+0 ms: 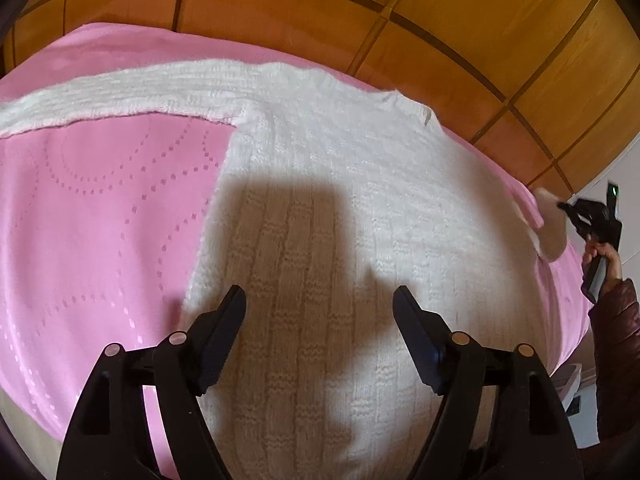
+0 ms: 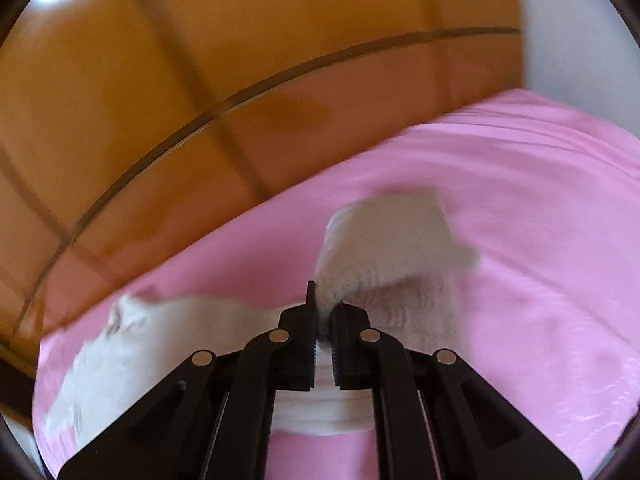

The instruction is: Fold small clothes

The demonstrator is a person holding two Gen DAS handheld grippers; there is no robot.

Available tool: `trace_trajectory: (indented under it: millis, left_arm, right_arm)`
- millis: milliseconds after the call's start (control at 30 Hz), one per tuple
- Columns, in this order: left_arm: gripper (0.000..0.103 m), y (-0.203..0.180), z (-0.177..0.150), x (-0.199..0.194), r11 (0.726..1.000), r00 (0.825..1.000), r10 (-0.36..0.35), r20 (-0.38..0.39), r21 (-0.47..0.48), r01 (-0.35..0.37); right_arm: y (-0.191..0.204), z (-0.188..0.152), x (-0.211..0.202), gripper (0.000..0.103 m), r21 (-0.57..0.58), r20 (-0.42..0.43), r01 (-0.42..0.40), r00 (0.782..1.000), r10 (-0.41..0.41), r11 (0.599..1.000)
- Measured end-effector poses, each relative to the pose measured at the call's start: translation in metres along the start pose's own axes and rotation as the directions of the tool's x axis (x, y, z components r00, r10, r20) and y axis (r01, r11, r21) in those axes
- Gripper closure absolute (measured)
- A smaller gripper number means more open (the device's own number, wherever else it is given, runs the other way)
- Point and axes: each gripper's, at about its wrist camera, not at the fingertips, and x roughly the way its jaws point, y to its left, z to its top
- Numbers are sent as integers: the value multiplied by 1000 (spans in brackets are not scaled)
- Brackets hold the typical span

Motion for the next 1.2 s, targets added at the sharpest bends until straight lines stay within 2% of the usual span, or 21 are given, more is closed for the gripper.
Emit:
trace_trajectory:
  millis: [100, 167, 333, 400, 433, 467, 500, 567, 600, 633, 800, 900, 1000, 1067, 1200]
  left_arm:
    - [28, 2, 3, 1, 1000, 1000, 0, -4, -9, 0]
    - [28, 3, 3, 2, 1000, 1000, -4, -9, -21, 4]
    - [28, 11, 8, 2, 996, 999, -40, -9, -76, 39]
    - [28, 10, 11, 0, 997, 999, -40, 4, -68, 40]
    - [28, 8, 12, -3, 998, 999, -39, 16, -52, 39]
    - [28, 6, 14, -4, 999, 999, -33, 25, -42, 34]
    - [28, 5, 16, -6, 999, 999, -27, 33, -34, 28]
    - [28, 3, 20, -7, 999, 998, -37, 42, -21, 38]
    - [28, 2, 23, -8, 999, 998, -45, 45, -17, 46]
    - [28, -1, 27, -7, 998, 998, -53, 45, -13, 54]
    - [31, -16, 49, 8, 992, 992, -128, 21, -17, 128]
    - [33, -26, 69, 32, 984, 985, -172, -10, -55, 171]
    - [47, -36, 89, 62, 978, 979, -195, -54, -83, 190]
    - [48, -44, 104, 84, 974, 974, -213, -81, -101, 204]
    - [48, -63, 129, 124, 975, 972, -203, -121, -119, 189]
  right_arm:
    - [67, -24, 15, 98, -123, -54, -66, 997, 60, 990]
    - [116, -43, 25, 98, -217, -93, -109, 992, 90, 970]
    - [217, -97, 45, 97, -395, -191, -222, 969, 157, 892]
    - [243, -118, 46, 90, -449, -231, -265, 957, 175, 853]
    - [255, -129, 49, 71, -467, -248, -289, 950, 189, 836]
    - [264, -135, 50, 62, -469, -256, -307, 945, 205, 828]
    - [264, -138, 45, 56, -466, -255, -315, 943, 215, 827]
    - [260, -142, 38, 52, -438, -261, -339, 934, 244, 832]
    - [254, -143, 35, 44, -417, -261, -350, 930, 259, 839]
    - [246, -145, 29, 40, -398, -252, -354, 929, 270, 846]
    - [194, -155, -5, 33, -343, -235, -364, 926, 296, 866]
    - [159, -161, -25, 30, -318, -219, -336, 936, 277, 886]
    - [109, -164, -36, 30, -232, -192, -281, 952, 239, 931]
    - [83, -162, -44, 30, -183, -176, -253, 959, 221, 950]
    - [41, -159, -47, 29, -73, -143, -191, 974, 179, 979]
